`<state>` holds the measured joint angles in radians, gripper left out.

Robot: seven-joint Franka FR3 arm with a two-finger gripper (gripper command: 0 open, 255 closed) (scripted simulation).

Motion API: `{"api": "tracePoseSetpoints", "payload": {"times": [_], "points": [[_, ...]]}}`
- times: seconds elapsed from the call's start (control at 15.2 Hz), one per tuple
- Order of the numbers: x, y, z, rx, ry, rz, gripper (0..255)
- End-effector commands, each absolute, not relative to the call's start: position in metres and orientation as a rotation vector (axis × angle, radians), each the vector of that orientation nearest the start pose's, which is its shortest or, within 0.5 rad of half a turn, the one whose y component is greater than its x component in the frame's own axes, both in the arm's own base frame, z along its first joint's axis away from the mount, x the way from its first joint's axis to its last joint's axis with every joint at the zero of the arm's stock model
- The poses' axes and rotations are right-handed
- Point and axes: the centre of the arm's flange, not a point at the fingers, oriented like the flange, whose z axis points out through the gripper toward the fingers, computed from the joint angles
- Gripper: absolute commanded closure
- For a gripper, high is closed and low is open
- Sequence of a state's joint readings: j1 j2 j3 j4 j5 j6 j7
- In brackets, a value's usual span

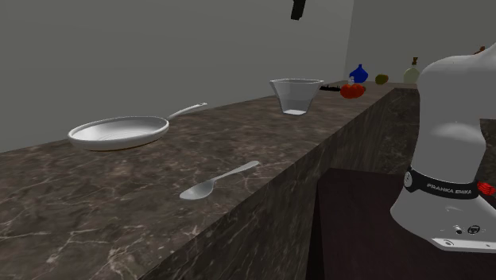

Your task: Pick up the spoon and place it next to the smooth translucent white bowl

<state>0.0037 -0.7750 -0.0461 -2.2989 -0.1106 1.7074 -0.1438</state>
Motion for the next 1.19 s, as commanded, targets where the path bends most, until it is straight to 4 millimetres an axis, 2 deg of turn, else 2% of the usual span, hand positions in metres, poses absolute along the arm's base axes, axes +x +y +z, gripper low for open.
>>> {"api": "tracePoseSetpoints", "payload": {"times": [0.0,0.59,1.12], "points": [[0.323,-0.029,0.628,-3.218,-0.188,-0.284,0],[0.396,0.048,0.557,-3.214,-0.625,-0.121,0],[0.436,0.126,0.484,-3.152,-1.013,0.030,0]]}}
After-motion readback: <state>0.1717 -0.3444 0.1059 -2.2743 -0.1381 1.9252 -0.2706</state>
